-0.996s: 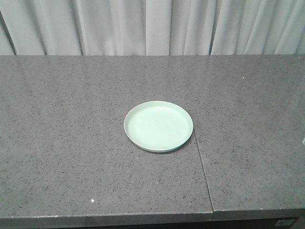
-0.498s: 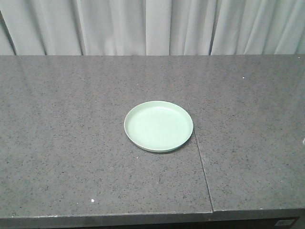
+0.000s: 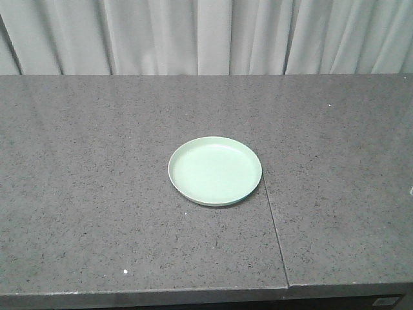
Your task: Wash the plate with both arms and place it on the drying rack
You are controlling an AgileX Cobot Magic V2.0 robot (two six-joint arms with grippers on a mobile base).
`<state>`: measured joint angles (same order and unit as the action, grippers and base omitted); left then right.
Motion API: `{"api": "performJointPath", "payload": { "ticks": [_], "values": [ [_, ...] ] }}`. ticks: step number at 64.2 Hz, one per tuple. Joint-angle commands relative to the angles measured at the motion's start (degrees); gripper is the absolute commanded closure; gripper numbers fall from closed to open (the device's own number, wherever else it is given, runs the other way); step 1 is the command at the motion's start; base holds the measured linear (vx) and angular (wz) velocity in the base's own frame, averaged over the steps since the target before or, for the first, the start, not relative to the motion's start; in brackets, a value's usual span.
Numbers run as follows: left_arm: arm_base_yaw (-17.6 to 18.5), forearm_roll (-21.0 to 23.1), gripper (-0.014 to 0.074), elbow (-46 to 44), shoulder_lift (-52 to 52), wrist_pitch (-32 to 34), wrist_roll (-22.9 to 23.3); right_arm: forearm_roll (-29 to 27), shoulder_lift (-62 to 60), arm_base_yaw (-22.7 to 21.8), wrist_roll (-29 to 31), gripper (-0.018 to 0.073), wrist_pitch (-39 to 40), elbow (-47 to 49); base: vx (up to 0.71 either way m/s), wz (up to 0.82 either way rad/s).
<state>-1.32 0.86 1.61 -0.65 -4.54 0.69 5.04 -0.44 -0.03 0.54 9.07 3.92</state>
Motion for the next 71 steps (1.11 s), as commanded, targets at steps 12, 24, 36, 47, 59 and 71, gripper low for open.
{"api": "performJointPath", "payload": {
  "ticks": [12, 24, 36, 47, 59, 71],
  "values": [
    [-0.06, 0.1, 0.0603, -1.64, -0.81, 4.24, 0.28, 0.3, 10.42, -0.22, -0.11, 0.0566, -13.52, 17.69, 0.0, 0.0],
    [-0.06, 0.1, 0.0603, -1.64, -0.81, 4.24, 0.28, 0.27, 19.69, -0.22, -0.11, 0.0566, -23.81, 28.11, 0.0, 0.0],
    [-0.06, 0.1, 0.0603, -1.64, -0.81, 4.24, 0.28, -1.22, 29.29, -0.22, -0.11, 0.0566, -31.34, 33.72, 0.0, 0.0],
    [-0.06, 0.1, 0.0603, -1.64, -0.81, 4.24, 0.28, -2.72, 35.8, -0.22, -0.11, 0.0566, -34.34, 33.7, 0.0, 0.0],
    [-0.06, 0.1, 0.0603, -1.64, -0.81, 4.24, 0.28, -2.94, 40.4, -0.22, -0.11, 0.0566, -35.38, 33.54, 0.0, 0.0],
    [-0.06, 0.1, 0.0603, -1.64, -0.81, 4.24, 0.28, -4.32, 43.39, -0.22, 0.12, 0.0546, -36.14, 34.01, 0.0, 0.0]
  ]
}}
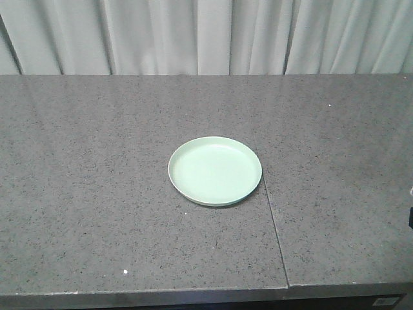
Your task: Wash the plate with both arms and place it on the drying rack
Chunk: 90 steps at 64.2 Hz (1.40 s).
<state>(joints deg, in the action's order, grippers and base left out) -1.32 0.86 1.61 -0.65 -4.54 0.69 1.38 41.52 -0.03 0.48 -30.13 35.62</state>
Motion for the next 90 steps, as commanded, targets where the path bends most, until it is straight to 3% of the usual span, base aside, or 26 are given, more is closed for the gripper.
{"api": "performJointPath", "payload": {
  "ticks": [1, 11, 24, 30, 39, 49, 61, 74, 90],
  "values": [
    [-0.06, 0.1, 0.0603, -1.64, -0.81, 4.24, 0.28, -0.85, 1.74, -0.22, 0.46, 0.0539, 2.68, 2.55, 0.0, 0.0],
    [-0.06, 0.1, 0.0603, -1.64, -0.81, 4.24, 0.28, -7.25, 6.32, -0.22, 9.09, 0.0372, -5.1, 8.32, 0.0, 0.0],
    [-0.06, 0.1, 0.0603, -1.64, -0.81, 4.24, 0.28, -23.37, 13.25, -0.09, 26.96, 0.0095, -14.93, 14.85, 0.0, 0.0],
    [-0.06, 0.1, 0.0603, -1.64, -0.81, 4.24, 0.28, -27.96, 16.64, -0.02, 30.85, 0.0052, -17.14, 16.34, 0.0, 0.0],
    [-0.06, 0.1, 0.0603, -1.64, -0.81, 4.24, 0.28, -31.47, 21.47, 1.21, 34.3, 0.0061, -18.14, 18.44, 0.0, 0.0],
    [-0.06, 0.1, 0.0603, -1.64, -0.81, 4.24, 0.28, -25.87, 27.76, 7.35, 30.48, 0.0074, -17.73, 22.0, 0.0, 0.0],
    [-0.06, 0.1, 0.0603, -1.64, -0.81, 4.24, 0.28, -20.37, 34.82, 11.39, 23.81, 0.0075, -16.55, 28.0, 0.0, 0.0],
    [-0.06, 0.1, 0.0603, -1.64, -0.81, 4.24, 0.28, -20.76, 42.51, 11.3, 17.31, 0.0079, -16.66, 34.37, 0.0, 0.0],
    [-0.06, 0.1, 0.0603, -1.64, -0.81, 4.24, 0.28, -24.74, 50.98, 11.3, 18.3, 0.0129, -16.63, 40.29, 0.0, 0.0]
  ]
}}
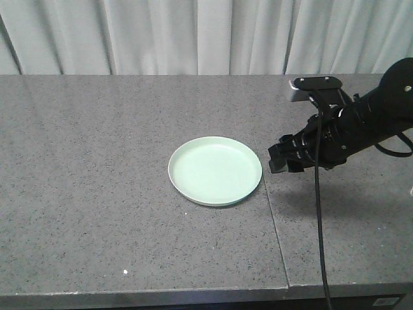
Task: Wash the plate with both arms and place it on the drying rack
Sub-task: 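Move the right gripper to the rim of the pale green plate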
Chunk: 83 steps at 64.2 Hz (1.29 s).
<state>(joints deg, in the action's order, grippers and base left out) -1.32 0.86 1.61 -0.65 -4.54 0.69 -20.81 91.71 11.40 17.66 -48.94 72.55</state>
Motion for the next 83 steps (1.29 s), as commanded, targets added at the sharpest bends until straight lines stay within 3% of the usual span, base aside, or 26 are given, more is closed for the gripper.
{"api": "performJointPath", "payload": {
  "ticks": [1, 25, 53, 83],
  "values": [
    [-0.06, 0.1, 0.0603, -1.64, -0.81, 4.24, 0.28, -2.84, 1.25, -0.13, 1.18, 0.0132, 2.18, 3.81, 0.0, 0.0],
    [-0.06, 0.1, 0.0603, -1.64, -0.81, 4.24, 0.28, -8.12, 10.67, -0.13, 1.94, 0.0228, 7.48, 8.47, 0.0, 0.0],
    [-0.06, 0.1, 0.0603, -1.64, -0.81, 4.24, 0.28, -8.58, 14.68, -0.13, 2.11, 0.032, 12.37, 8.47, 0.0, 0.0],
    [-0.06, 0.1, 0.0603, -1.64, -0.81, 4.24, 0.28, -11.54, 17.63, -0.13, 4.12, 0.032, 13.59, 8.47, 0.0, 0.0]
  ]
}}
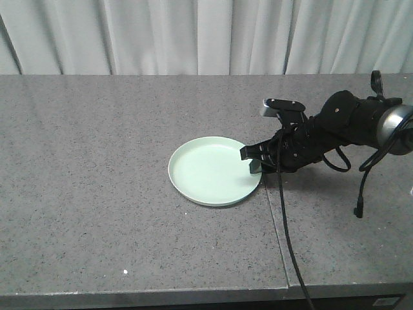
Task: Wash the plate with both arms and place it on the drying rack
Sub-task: 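Move the right gripper to the rim of the pale green plate, then close the right gripper on the plate rim and lift it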
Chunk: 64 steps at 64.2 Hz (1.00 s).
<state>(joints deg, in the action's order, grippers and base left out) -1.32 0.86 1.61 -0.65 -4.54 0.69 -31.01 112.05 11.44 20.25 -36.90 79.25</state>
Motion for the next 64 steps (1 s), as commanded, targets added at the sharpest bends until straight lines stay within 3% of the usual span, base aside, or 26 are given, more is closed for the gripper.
{"api": "performJointPath", "payload": {
  "ticks": [1, 12, 31, 64],
  "values": [
    [-0.06, 0.1, 0.0603, -1.64, -0.81, 4.24, 0.28, -1.29, -2.63, -0.17, 1.53, 0.032, 1.47, 1.77, 0.0, 0.0],
    [-0.06, 0.1, 0.0603, -1.64, -0.81, 4.24, 0.28, -1.29, -2.63, -0.17, 1.53, 0.0355, 1.41, 1.77, 0.0, 0.0],
    [-0.06, 0.1, 0.0603, -1.64, -0.81, 4.24, 0.28, -1.21, -2.63, -0.17, 1.53, 0.0573, 1.41, 1.77, 0.0, 0.0],
    [-0.06, 0.1, 0.0603, -1.64, -0.81, 4.24, 0.28, -1.36, -10.6, -0.17, 1.21, 0.0567, -3.08, 1.77, 0.0, 0.0]
  ]
}}
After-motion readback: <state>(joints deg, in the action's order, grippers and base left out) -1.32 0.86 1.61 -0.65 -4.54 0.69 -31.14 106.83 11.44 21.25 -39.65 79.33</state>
